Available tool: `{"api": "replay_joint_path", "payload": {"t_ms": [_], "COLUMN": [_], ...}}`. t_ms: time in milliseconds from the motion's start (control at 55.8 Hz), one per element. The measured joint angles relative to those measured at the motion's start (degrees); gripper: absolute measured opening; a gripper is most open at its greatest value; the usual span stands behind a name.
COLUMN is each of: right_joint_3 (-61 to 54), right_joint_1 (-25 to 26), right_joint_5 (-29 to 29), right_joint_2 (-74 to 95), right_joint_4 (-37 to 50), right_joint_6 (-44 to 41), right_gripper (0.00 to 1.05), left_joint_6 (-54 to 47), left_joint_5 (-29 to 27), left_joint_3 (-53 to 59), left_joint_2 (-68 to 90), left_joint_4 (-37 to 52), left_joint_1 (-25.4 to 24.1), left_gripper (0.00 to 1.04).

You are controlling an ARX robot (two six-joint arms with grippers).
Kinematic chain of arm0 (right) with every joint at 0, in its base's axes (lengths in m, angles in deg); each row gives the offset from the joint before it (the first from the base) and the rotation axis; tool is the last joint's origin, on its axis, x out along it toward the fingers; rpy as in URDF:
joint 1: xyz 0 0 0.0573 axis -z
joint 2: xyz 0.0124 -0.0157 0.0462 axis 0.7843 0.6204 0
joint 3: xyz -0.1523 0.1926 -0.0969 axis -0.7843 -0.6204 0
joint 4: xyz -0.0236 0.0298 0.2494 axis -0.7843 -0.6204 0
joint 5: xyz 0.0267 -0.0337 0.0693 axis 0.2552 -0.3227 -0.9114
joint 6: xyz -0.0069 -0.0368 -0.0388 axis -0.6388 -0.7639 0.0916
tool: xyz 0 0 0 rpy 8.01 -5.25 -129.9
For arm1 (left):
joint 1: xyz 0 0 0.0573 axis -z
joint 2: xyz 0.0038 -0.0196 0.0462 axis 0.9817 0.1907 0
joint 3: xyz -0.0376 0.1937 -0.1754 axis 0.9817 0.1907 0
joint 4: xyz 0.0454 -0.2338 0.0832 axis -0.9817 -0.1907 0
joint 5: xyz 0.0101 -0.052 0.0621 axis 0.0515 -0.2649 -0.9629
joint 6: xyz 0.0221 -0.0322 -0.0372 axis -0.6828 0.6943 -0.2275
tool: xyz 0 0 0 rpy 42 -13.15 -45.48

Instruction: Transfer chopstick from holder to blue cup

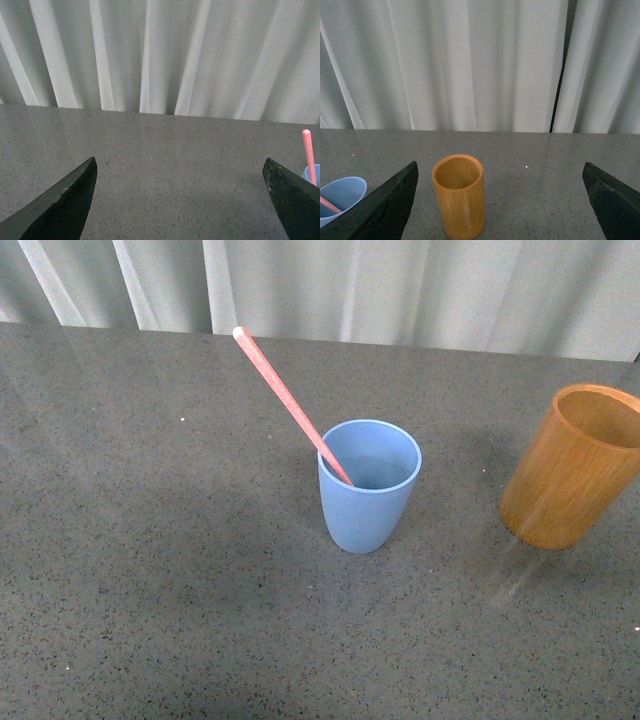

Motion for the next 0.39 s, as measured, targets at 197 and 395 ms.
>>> {"api": "replay_joint_path", "payload": {"t_ms": [197, 395], "right_joint_3": [0.0, 0.0], "right_joint_1": [0.0, 0.0], "right_joint_5": [0.0, 0.0], "right_joint_2": [0.0, 0.0], "right_joint_4": [0.0, 0.0], "right_joint_6": [0.0, 0.0], "right_gripper": [0.95, 0.95], "left_joint_6": [0.0, 0.0], "left_joint_5": [0.0, 0.0], "left_joint_3": [0.0, 0.0], "left_joint_2": [0.0, 0.0], "left_joint_4": [0.0, 0.0], "left_joint_1": [0.0, 0.0], "left_gripper": [0.98, 0.98]}}
